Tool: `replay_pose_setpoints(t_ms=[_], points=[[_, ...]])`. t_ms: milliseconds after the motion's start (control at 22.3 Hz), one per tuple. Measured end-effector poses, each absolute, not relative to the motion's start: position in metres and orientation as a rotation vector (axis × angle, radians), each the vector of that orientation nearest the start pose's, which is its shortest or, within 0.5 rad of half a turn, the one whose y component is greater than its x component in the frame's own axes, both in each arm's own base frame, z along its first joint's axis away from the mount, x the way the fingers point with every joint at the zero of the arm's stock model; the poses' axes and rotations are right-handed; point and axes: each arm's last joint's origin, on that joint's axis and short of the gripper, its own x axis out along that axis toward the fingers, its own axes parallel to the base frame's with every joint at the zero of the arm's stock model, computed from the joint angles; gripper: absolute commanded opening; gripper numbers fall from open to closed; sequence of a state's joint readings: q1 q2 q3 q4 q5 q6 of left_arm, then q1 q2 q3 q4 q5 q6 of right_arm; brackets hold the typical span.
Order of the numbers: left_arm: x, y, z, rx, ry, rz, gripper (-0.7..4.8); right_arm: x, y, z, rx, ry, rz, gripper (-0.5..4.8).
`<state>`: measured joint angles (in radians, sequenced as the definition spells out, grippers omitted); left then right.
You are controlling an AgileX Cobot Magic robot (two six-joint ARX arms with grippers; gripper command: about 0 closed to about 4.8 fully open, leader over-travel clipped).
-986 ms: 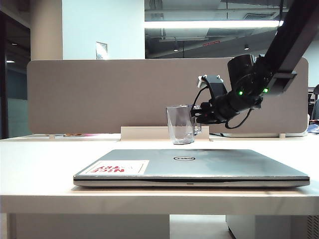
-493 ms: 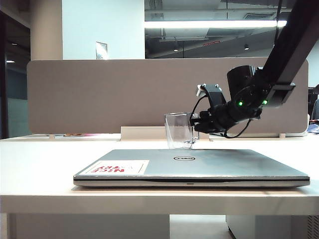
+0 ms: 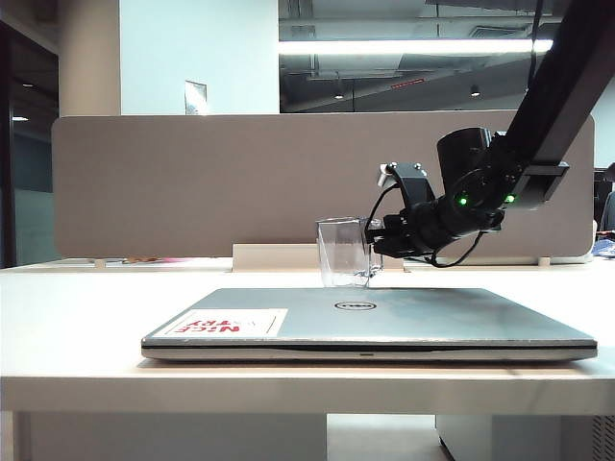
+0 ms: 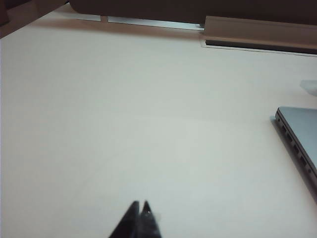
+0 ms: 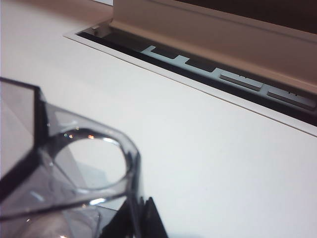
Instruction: Pick up the water cup and place it on the side of the laptop away from you.
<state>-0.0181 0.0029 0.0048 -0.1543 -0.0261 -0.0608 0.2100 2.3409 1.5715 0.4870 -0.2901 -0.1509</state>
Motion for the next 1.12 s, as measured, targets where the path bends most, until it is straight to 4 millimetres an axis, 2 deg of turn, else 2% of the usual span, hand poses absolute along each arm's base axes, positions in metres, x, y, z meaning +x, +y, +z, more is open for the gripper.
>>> replay_pose_setpoints(t_ms=[134,224,583,717,1120], points=[[0.0965,-0.001,0.15,-0.057,0.152,0.013,-0.05,0.5003,0.1149,0.139,-0.135,0.247,0.517,0.34],[0.0965,-0.001,0.15,-0.057,0.152,0.013,-0.06,0.5003,0.1149,0.139,-0.135,0.247,0.517,0.67],[0.0965,-0.001,0.1501,-0.057,0.152,0.013,-0.06,0.5001,0.1148,0.1375,-0.136,0.257,0.517,0.69],[0.0965,-0.001,0.15,-0.057,0.152,0.013,-0.06,0.5,0.1146,0.1369,-0.147,0.261,0.518,1.18],[0.0965,-0.001,0.15,-0.057,0.152,0.013,-0.05,0.4998,0.1096,0.1346,-0.183,0.289,0.517,1.22]])
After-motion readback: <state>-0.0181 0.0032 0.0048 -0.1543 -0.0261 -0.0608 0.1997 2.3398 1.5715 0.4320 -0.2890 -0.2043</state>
